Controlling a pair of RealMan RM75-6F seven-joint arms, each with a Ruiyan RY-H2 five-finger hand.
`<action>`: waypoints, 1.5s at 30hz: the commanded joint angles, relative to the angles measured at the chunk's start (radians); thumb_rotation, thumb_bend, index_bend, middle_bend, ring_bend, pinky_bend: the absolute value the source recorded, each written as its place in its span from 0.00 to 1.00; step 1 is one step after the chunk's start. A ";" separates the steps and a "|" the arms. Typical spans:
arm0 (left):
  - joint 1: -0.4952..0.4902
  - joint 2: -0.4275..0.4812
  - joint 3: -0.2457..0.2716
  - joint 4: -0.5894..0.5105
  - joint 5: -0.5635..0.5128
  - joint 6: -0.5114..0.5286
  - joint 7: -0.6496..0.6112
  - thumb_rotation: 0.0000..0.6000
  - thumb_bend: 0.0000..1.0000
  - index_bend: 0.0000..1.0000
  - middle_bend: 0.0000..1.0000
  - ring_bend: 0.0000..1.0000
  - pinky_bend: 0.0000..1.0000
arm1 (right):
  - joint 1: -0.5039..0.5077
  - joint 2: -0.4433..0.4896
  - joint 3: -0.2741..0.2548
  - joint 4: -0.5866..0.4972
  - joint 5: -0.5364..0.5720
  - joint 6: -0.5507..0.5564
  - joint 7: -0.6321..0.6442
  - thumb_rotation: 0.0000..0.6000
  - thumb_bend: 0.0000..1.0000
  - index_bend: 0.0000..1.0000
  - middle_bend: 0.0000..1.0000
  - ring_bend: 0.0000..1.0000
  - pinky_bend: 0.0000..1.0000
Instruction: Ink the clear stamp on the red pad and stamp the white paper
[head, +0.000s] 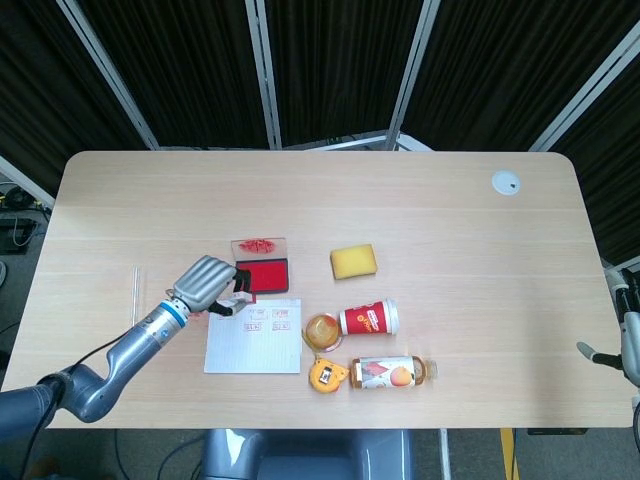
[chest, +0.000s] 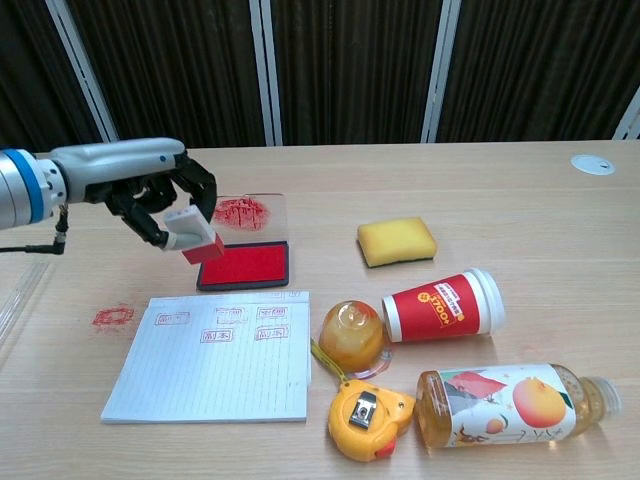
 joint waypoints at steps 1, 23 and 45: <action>0.020 0.023 -0.001 0.028 -0.038 -0.003 -0.021 1.00 0.42 0.60 0.58 0.85 0.83 | -0.001 0.001 -0.001 -0.001 -0.003 0.001 0.001 1.00 0.00 0.00 0.00 0.00 0.00; 0.084 -0.108 0.092 0.358 -0.015 -0.068 -0.131 1.00 0.42 0.60 0.58 0.85 0.83 | 0.003 -0.006 -0.005 -0.005 -0.006 0.001 -0.018 1.00 0.00 0.00 0.00 0.00 0.00; 0.105 -0.143 0.110 0.414 0.023 -0.071 -0.158 1.00 0.37 0.56 0.55 0.85 0.83 | 0.003 -0.005 -0.006 -0.005 -0.004 -0.002 -0.019 1.00 0.00 0.00 0.00 0.00 0.00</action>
